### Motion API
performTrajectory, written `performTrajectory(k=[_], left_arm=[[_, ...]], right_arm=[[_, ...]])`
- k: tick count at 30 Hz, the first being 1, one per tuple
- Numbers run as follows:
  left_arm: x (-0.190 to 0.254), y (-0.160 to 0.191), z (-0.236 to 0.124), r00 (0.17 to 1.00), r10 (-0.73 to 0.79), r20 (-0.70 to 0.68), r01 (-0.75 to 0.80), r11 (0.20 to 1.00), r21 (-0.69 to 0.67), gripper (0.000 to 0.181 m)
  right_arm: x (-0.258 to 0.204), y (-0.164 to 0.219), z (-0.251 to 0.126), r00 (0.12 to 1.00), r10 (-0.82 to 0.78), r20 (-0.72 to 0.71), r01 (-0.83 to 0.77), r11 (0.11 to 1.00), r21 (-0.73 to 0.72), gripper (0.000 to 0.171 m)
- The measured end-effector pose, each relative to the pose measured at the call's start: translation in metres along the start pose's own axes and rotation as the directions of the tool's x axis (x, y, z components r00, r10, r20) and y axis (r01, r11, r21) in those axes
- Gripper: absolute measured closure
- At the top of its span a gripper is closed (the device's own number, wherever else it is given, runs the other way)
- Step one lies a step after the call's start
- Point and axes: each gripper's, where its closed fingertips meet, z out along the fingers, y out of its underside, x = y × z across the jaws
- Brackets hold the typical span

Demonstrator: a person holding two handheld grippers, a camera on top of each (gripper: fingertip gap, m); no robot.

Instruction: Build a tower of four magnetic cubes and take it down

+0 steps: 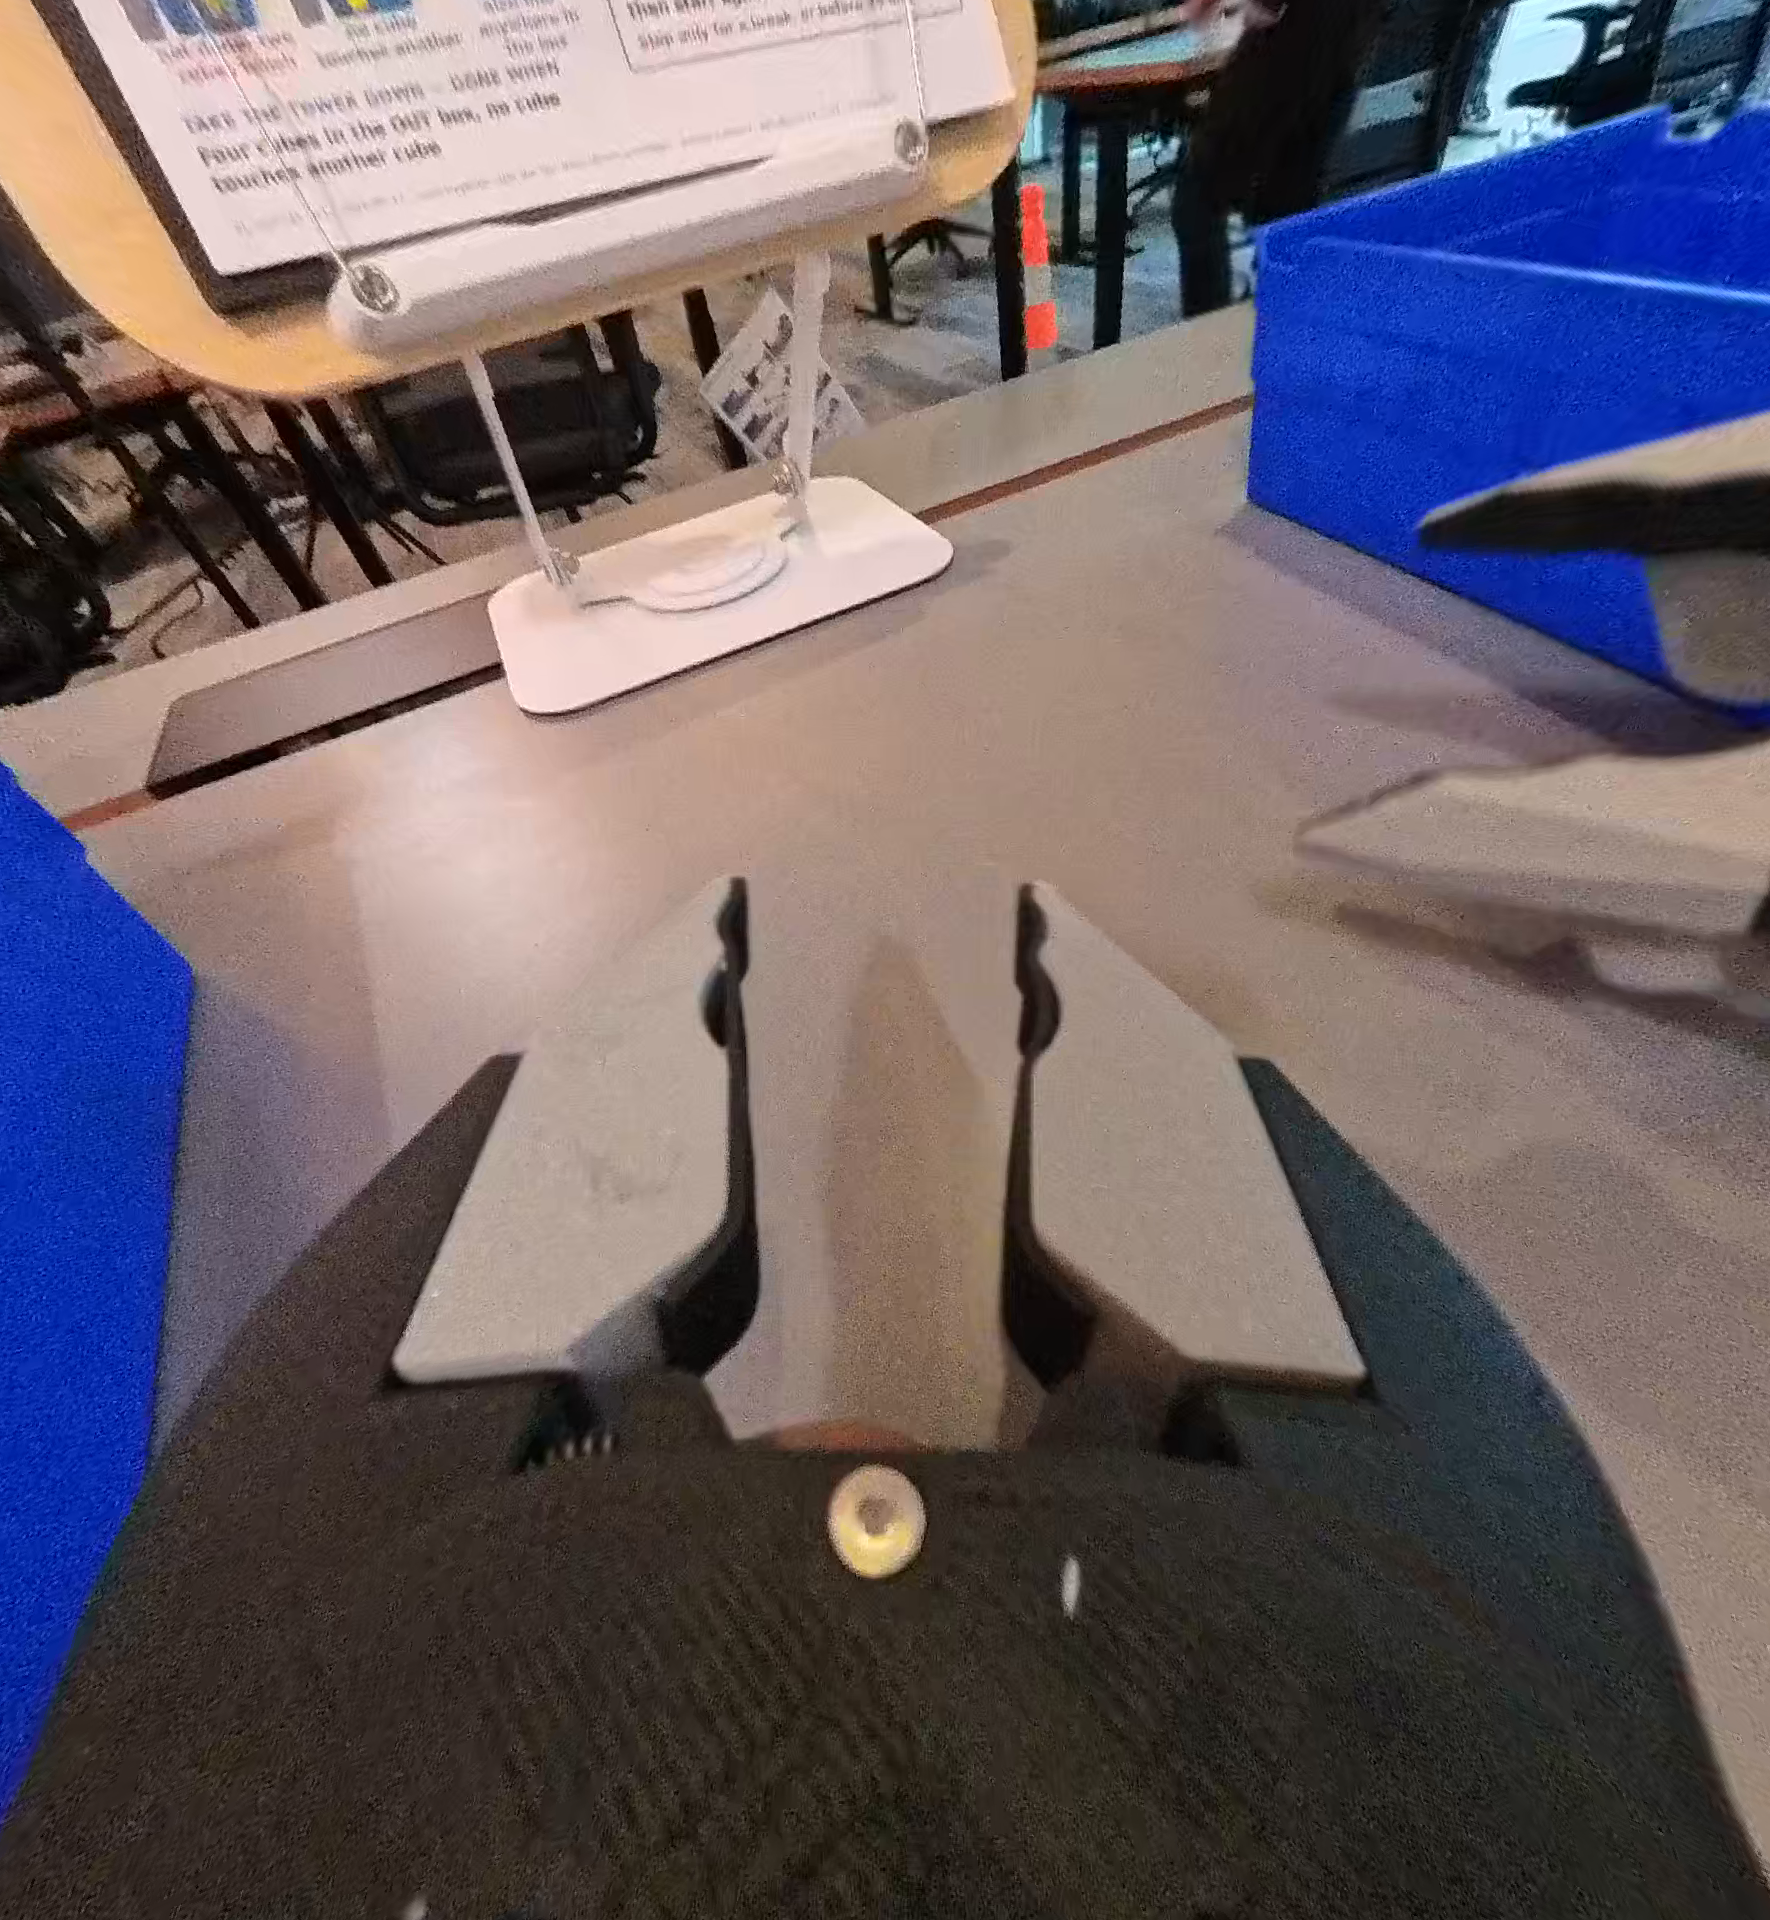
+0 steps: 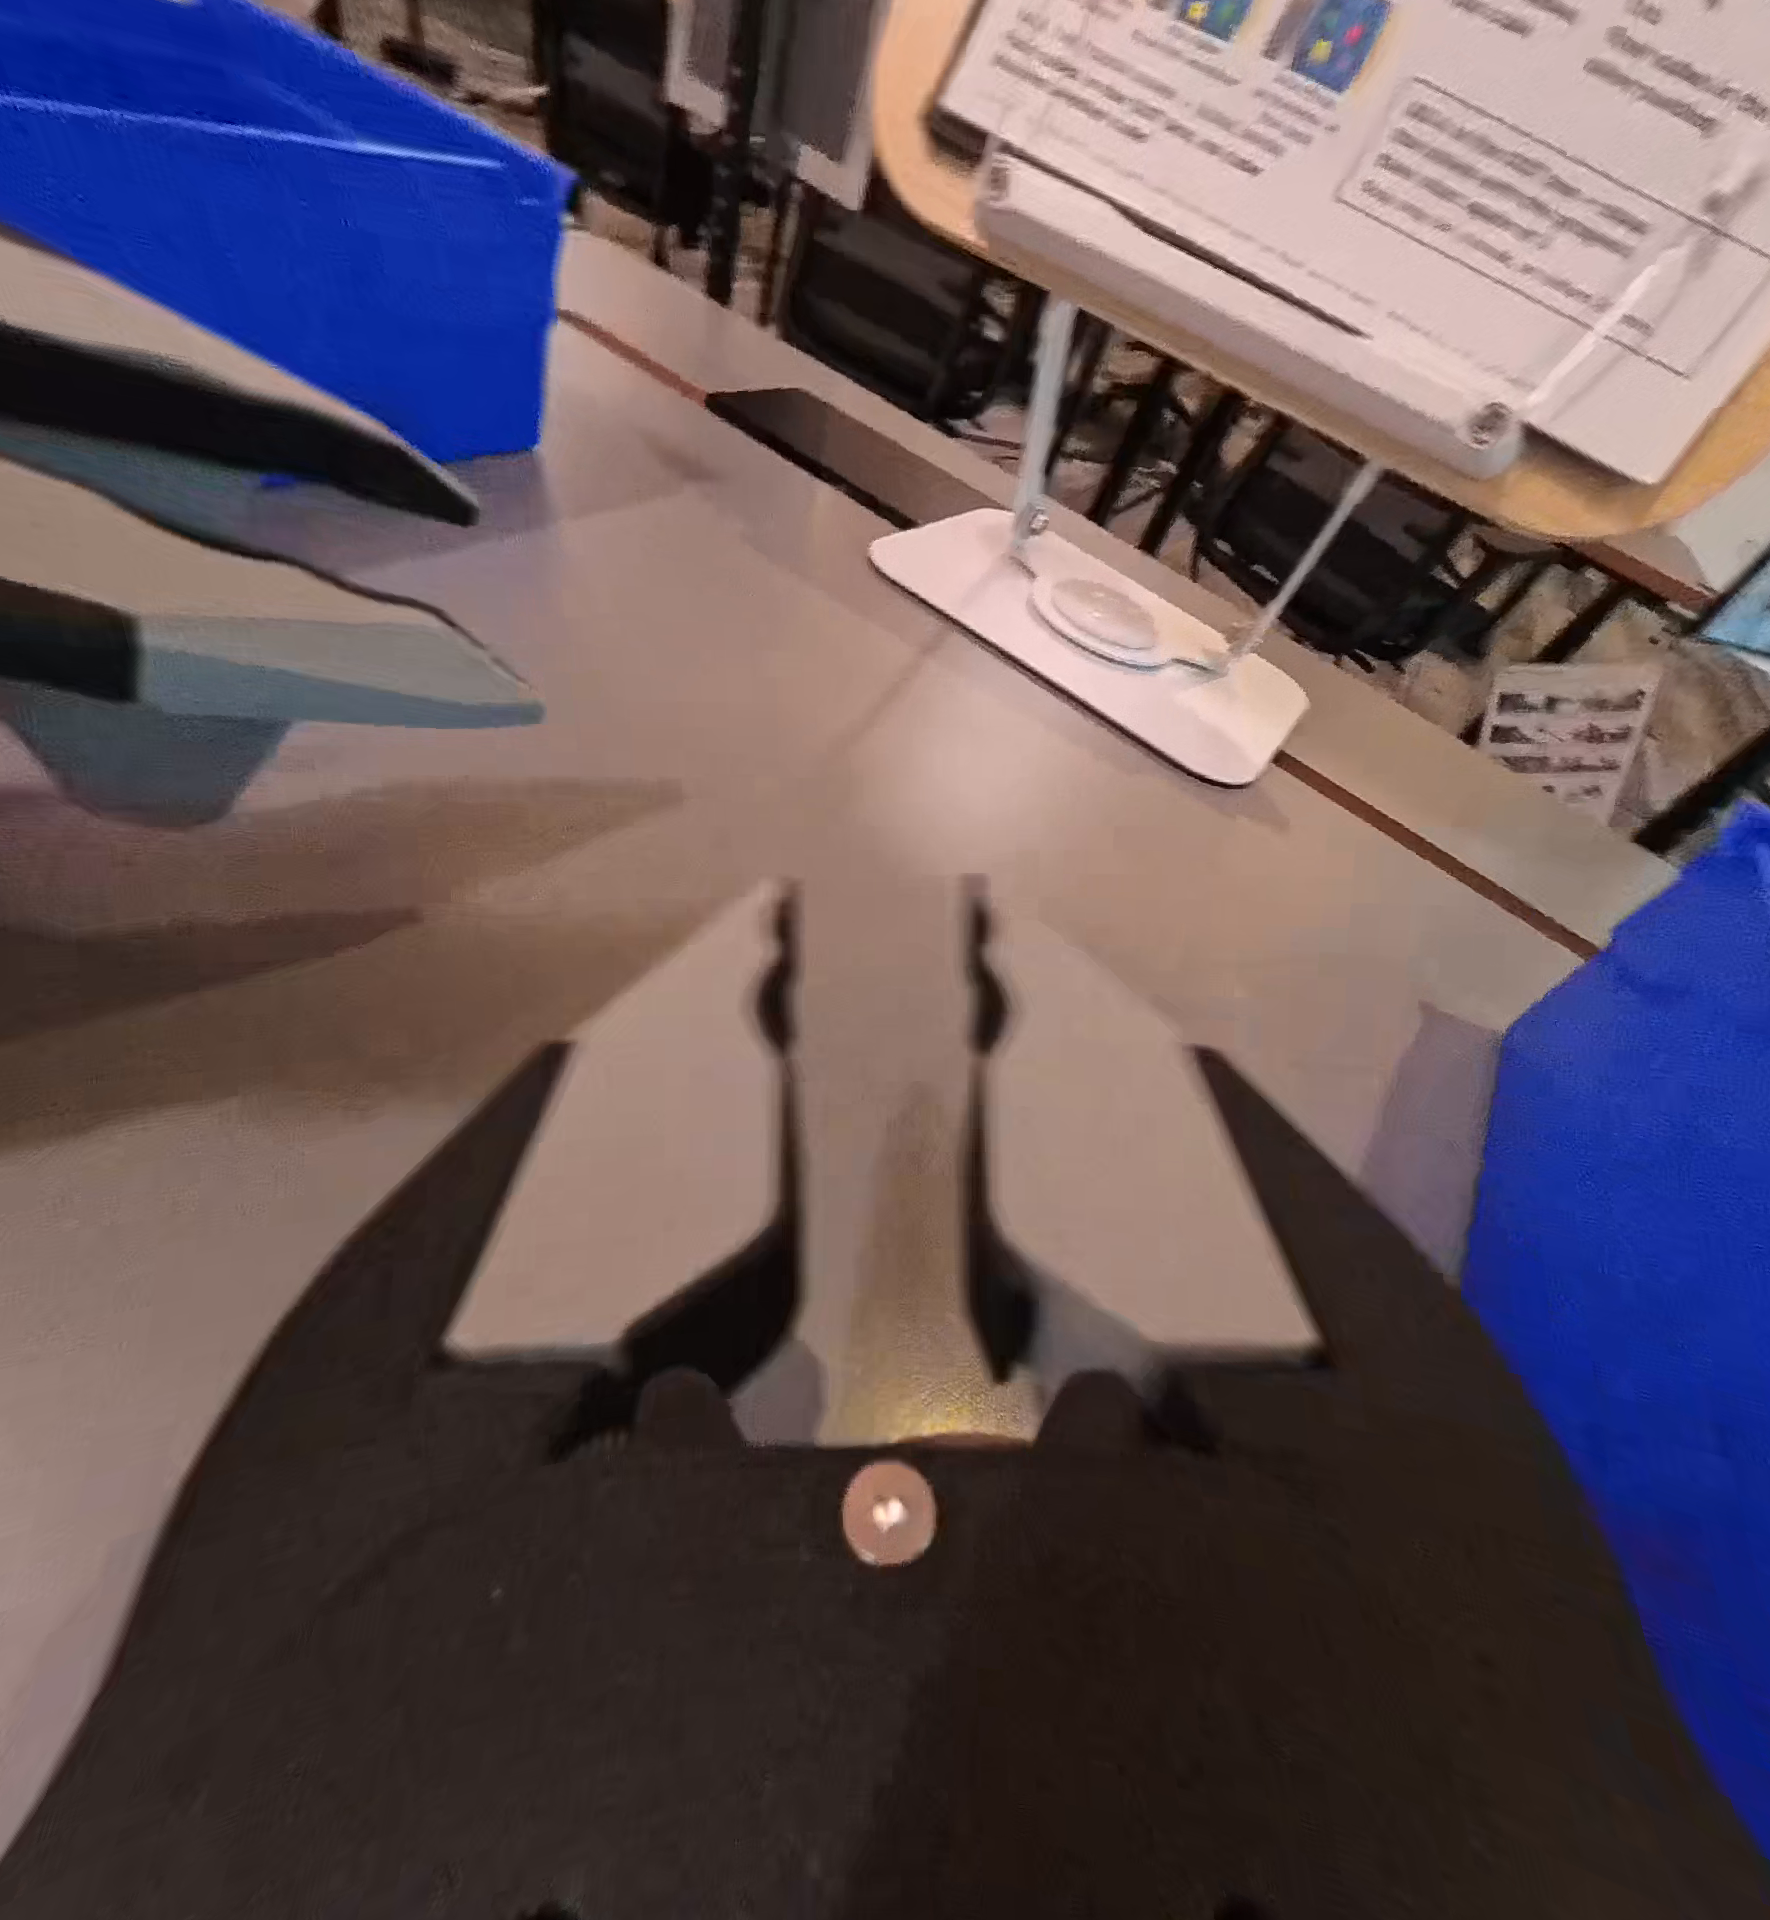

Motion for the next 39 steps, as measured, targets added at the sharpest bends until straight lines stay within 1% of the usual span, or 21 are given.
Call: performTrajectory(k=[1, 2, 4, 8, 9, 10, 11, 14, 15, 16, 17, 19, 21, 22, 24, 26, 27, 31, 34, 36, 39], left_arm=[[0.003, 0.004, 0.001, 1.0, -0.01, -0.025, 0.009, 1.0, -0.019, 0.123], [0.009, 0.007, 0.001, 0.998, -0.024, -0.063, 0.022, 0.999, -0.03, 0.131], [0.017, 0.005, -0.005, 0.99, -0.039, -0.139, 0.038, 0.999, -0.006, 0.18], [0.012, 0.001, -0.01, 0.991, -0.031, -0.132, 0.036, 0.999, 0.039, 0.181], [0.011, 0.0, -0.01, 0.993, -0.029, -0.117, 0.034, 0.998, 0.047, 0.181], [0.008, 0.0, -0.011, 0.995, -0.028, -0.097, 0.033, 0.998, 0.055, 0.177], [0.007, -0.001, -0.011, 0.996, -0.027, -0.082, 0.032, 0.998, 0.058, 0.147], [0.005, -0.002, -0.013, 0.997, -0.031, -0.067, 0.035, 0.997, 0.068, 0.123], [0.004, -0.002, -0.013, 0.997, -0.034, -0.064, 0.038, 0.997, 0.072, 0.118], [0.007, -0.002, -0.014, 0.996, -0.026, -0.086, 0.032, 0.997, 0.073, 0.144], [0.017, -0.003, -0.018, 0.989, 0.001, -0.146, 0.01, 0.997, 0.08, 0.181], [0.018, -0.003, -0.019, 0.99, 0.015, -0.142, -0.003, 0.996, 0.089, 0.181], [0.017, -0.002, -0.018, 0.992, 0.026, -0.121, -0.016, 0.996, 0.085, 0.179], [0.017, -0.003, -0.018, 0.993, 0.028, -0.111, -0.018, 0.996, 0.088, 0.165], [0.016, -0.003, -0.017, 0.995, 0.035, -0.098, -0.027, 0.996, 0.089, 0.155], [0.018, -0.003, -0.017, 0.994, 0.052, -0.096, -0.043, 0.995, 0.088, 0.156], [0.026, -0.003, -0.02, 0.987, 0.076, -0.141, -0.064, 0.994, 0.088, 0.181], [0.028, -0.002, -0.019, 0.986, 0.092, -0.139, -0.08, 0.993, 0.085, 0.181], [0.023, -0.002, -0.017, 0.991, 0.082, -0.105, -0.074, 0.994, 0.081, 0.159], [0.029, -0.003, -0.02, 0.983, 0.1, -0.151, -0.087, 0.992, 0.093, 0.181], [0.027, -0.002, -0.02, 0.986, 0.096, -0.136, -0.083, 0.992, 0.093, 0.181]], right_arm=[[-0.008, -0.002, -0.003, 0.999, -0.034, 0.042, 0.033, 0.999, 0.008, 0.171], [-0.009, -0.004, -0.004, 0.999, -0.041, 0.036, 0.04, 0.999, 0.029, 0.171], [-0.005, -0.01, -0.004, 1.0, -0.028, -0.013, 0.029, 0.997, 0.072, 0.165], [-0.019, -0.014, -0.012, 0.989, -0.148, 0.017, 0.146, 0.986, 0.083, 0.171], [-0.019, -0.017, -0.014, 0.988, -0.151, 0.006, 0.15, 0.983, 0.102, 0.16], [-0.018, -0.019, -0.014, 0.989, -0.145, -0.019, 0.146, 0.983, 0.112, 0.12], [-0.014, -0.018, -0.013, 0.988, -0.144, -0.049, 0.148, 0.984, 0.102, 0.106], [-0.017, -0.014, -0.015, 0.981, -0.189, -0.048, 0.193, 0.977, 0.089, 0.112], [-0.02, -0.013, -0.017, 0.981, -0.193, -0.029, 0.195, 0.977, 0.087, 0.139], [-0.028, -0.011, -0.019, 0.977, -0.209, 0.034, 0.205, 0.975, 0.084, 0.171], [-0.031, -0.01, -0.021, 0.978, -0.198, 0.058, 0.193, 0.977, 0.088, 0.171], [-0.028, -0.01, -0.023, 0.985, -0.161, 0.061, 0.154, 0.983, 0.099, 0.169], [-0.018, -0.013, -0.024, 0.996, -0.089, 0.024, 0.085, 0.988, 0.131, 0.119], [-0.014, -0.011, -0.023, 0.998, -0.055, 0.02, 0.053, 0.991, 0.122, 0.116], [-0.019, -0.005, -0.024, 0.995, -0.054, 0.082, 0.046, 0.995, 0.088, 0.171], [-0.025, -0.002, -0.025, 0.99, -0.058, 0.127, 0.049, 0.996, 0.073, 0.171], [-0.024, -0.004, -0.025, 0.991, -0.055, 0.124, 0.045, 0.996, 0.082, 0.17], [-0.024, -0.006, -0.027, 0.99, -0.04, 0.133, 0.027, 0.995, 0.093, 0.171], [-0.018, -0.01, -0.028, 0.995, -0.038, 0.092, 0.027, 0.993, 0.116, 0.158], [-0.018, -0.011, -0.03, 0.995, -0.05, 0.092, 0.038, 0.991, 0.126, 0.171], [-0.02, -0.006, -0.028, 0.993, -0.062, 0.097, 0.053, 0.994, 0.097, 0.171]])
